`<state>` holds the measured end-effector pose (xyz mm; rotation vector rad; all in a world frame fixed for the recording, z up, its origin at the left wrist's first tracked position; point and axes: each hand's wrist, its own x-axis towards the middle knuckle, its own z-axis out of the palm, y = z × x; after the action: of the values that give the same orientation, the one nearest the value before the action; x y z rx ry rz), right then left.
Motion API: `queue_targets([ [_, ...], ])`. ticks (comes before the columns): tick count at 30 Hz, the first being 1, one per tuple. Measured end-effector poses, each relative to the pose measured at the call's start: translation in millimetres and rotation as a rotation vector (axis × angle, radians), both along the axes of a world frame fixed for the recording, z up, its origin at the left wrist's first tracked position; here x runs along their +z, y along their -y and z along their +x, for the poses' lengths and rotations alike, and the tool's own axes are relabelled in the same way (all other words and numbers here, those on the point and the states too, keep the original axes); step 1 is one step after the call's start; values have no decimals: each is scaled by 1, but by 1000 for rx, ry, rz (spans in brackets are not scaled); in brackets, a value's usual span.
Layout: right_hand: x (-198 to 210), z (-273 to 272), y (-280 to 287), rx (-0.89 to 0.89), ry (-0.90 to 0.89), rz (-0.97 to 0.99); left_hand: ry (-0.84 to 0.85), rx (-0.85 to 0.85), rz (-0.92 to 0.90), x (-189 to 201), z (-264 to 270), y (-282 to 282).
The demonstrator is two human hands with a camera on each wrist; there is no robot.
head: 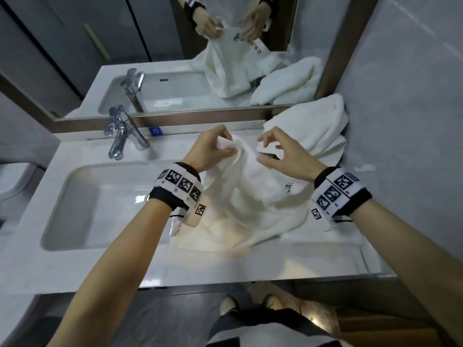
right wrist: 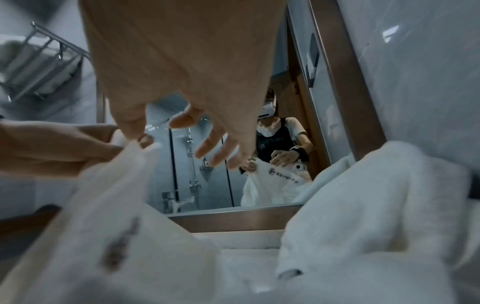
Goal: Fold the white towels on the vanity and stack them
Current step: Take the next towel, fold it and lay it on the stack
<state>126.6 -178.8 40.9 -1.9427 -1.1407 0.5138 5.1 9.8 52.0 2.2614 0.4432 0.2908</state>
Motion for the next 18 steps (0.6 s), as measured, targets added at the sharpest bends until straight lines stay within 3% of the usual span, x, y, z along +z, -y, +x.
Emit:
queue_targets([
  [4,4,-27,-14,-41,89,-42,-7,74,97,15,6,19],
  [9,5,-44,-27,-260,118,-212,-35,75,91,27,4,27],
  [15,1,-42,-25,-246,18,-244,-43,67,47,36,-11,21],
  [18,-4,-45,-27,-267,106,-267,-70,79,107,43,-13,25],
])
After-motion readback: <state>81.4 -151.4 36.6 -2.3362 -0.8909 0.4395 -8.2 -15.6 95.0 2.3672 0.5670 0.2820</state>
